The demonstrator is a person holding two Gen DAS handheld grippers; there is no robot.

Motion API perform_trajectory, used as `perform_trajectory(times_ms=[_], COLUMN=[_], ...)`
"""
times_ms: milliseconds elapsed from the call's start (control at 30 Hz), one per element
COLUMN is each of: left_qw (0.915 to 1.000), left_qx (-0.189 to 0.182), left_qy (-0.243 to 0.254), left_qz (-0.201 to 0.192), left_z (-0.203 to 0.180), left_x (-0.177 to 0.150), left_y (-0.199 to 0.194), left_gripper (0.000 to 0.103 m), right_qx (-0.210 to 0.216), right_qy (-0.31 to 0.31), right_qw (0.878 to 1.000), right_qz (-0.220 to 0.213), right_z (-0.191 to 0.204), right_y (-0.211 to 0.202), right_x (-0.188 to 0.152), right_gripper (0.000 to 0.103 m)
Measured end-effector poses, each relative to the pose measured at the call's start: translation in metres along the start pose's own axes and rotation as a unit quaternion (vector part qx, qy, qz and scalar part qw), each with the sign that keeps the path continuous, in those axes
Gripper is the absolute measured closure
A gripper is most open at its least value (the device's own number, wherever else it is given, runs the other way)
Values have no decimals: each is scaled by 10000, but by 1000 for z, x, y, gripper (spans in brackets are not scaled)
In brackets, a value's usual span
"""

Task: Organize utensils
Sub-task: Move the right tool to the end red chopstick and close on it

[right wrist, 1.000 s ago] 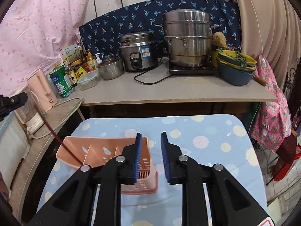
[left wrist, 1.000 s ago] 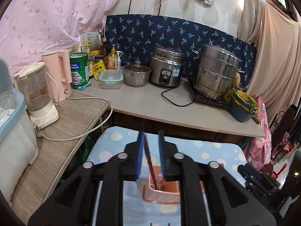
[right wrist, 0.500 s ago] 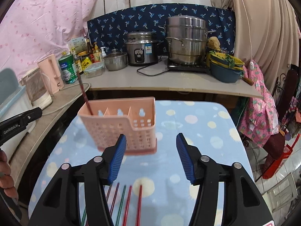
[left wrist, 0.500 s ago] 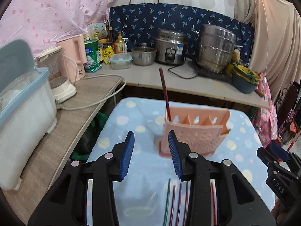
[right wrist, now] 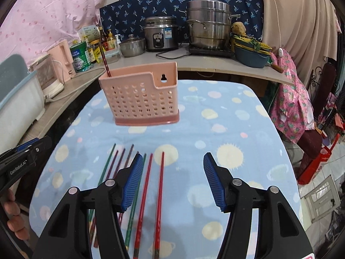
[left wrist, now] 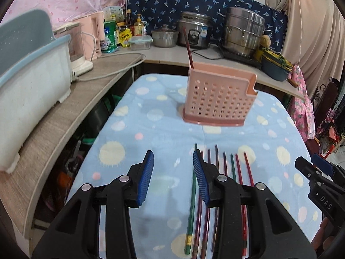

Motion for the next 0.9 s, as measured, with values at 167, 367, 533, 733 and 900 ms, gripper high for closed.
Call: perform_trajectory(times_ms=[167, 367, 533, 733, 900], left_qw=[9998, 9992, 9985, 9974, 9967], left_qx=[42, 112, 151, 145, 127], left_qy=[-16, -13, 34, 106, 136], left_qz=[211, 374, 527, 698, 796], left_z=[3, 8, 11, 10, 10], left_x=[-29, -54, -73, -91, -100], left_y=[4, 9, 13, 18, 20], left_gripper=[67, 67, 67, 67, 67], right_qx=[-55, -76, -14, -7, 62], right_qy=[-47, -54, -22, -62, -75], right_qw=[9999, 9994, 9988, 9981, 9973], right_qz=[152, 348, 496, 612, 723], right_z=[1, 1, 0, 2, 3], right_y=[1, 4, 5, 7, 9], right_x=[-27, -59, -82, -104, -116], right_gripper=[46, 47, 47, 49, 58])
Point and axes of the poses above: each gripper's, at about its wrist camera, not at the fingertips, and y roughly the way its jaws point, z to its left, x to its top, the point moved 2 cm from there along y, roughly the way its jaws point, and after that the axes turned 3 degrees about z, right-handed, at the moved point
